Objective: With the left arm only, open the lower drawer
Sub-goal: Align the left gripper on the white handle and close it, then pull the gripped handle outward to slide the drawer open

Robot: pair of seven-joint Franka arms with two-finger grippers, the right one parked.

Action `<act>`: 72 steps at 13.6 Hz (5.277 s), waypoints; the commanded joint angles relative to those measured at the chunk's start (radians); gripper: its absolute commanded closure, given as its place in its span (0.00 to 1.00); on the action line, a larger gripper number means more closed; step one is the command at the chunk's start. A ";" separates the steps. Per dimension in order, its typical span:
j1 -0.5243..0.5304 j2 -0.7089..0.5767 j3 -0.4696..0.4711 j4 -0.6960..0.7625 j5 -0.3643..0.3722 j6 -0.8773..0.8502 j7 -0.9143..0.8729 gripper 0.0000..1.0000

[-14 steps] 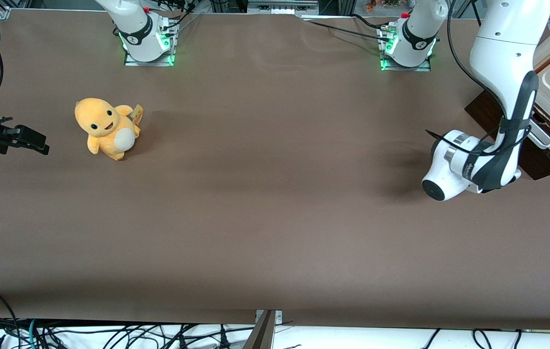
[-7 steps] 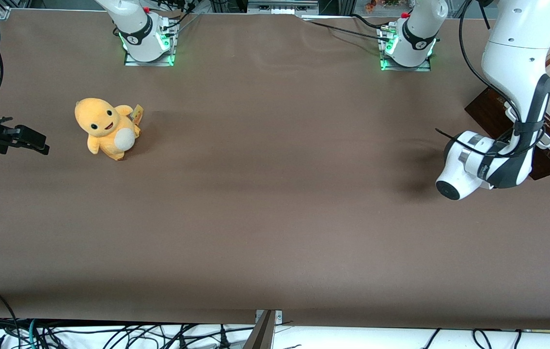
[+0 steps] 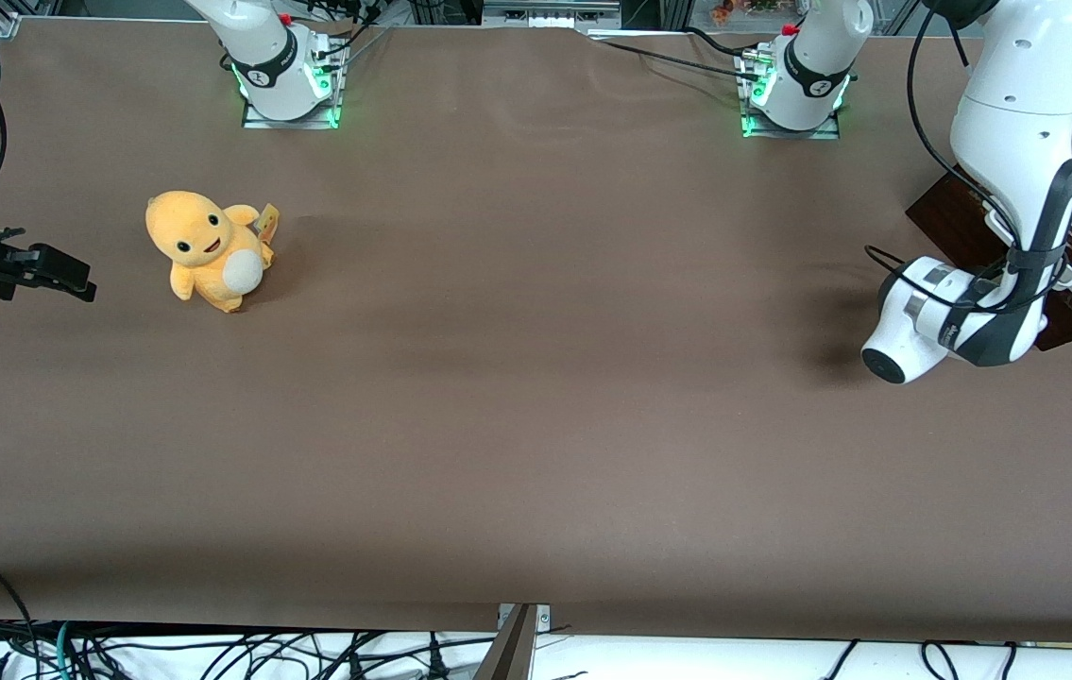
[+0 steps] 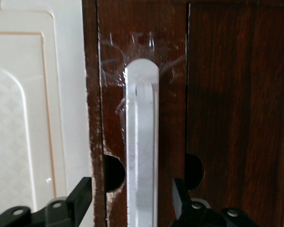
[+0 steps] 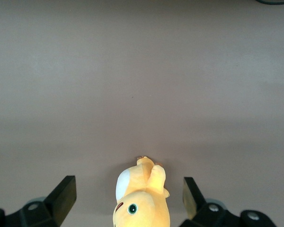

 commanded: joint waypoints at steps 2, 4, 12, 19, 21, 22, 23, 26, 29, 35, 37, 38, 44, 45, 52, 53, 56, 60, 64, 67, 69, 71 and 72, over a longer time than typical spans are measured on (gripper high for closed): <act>0.000 -0.012 -0.007 -0.084 0.052 0.039 -0.105 0.33; 0.001 -0.018 -0.007 -0.086 0.075 0.042 -0.110 0.47; 0.000 -0.018 -0.009 -0.081 0.072 0.036 -0.093 1.00; -0.012 -0.022 -0.010 -0.069 0.062 0.033 -0.047 1.00; -0.020 -0.022 -0.010 -0.042 0.060 0.030 0.013 1.00; -0.025 -0.022 -0.010 -0.020 0.059 0.029 0.051 1.00; -0.025 -0.022 -0.010 -0.002 0.057 0.018 0.083 1.00; -0.042 -0.022 -0.010 0.012 0.036 0.015 0.099 1.00; -0.062 -0.021 -0.010 0.018 0.011 0.015 0.099 1.00; -0.091 -0.010 -0.010 0.037 0.002 0.009 0.098 1.00; -0.106 0.005 -0.010 0.061 -0.012 -0.007 0.098 1.00; -0.108 0.010 -0.010 0.069 -0.014 -0.019 0.098 1.00; -0.147 0.022 -0.010 0.092 -0.027 -0.043 0.099 1.00; -0.149 0.022 -0.010 0.101 -0.029 -0.057 0.110 1.00; -0.163 0.022 -0.010 0.130 -0.058 -0.068 0.145 1.00; -0.164 0.022 -0.010 0.130 -0.067 -0.070 0.147 1.00; -0.172 0.022 -0.010 0.130 -0.067 -0.070 0.147 1.00; -0.181 0.024 -0.010 0.130 -0.069 -0.070 0.147 1.00; -0.193 0.025 -0.010 0.130 -0.069 -0.070 0.145 1.00; -0.204 0.027 -0.010 0.130 -0.081 -0.071 0.145 1.00; -0.206 0.028 -0.010 0.130 -0.084 -0.071 0.144 1.00; -0.204 0.028 -0.010 0.130 -0.084 -0.070 0.147 1.00; -0.203 0.030 -0.010 0.130 -0.084 -0.071 0.147 1.00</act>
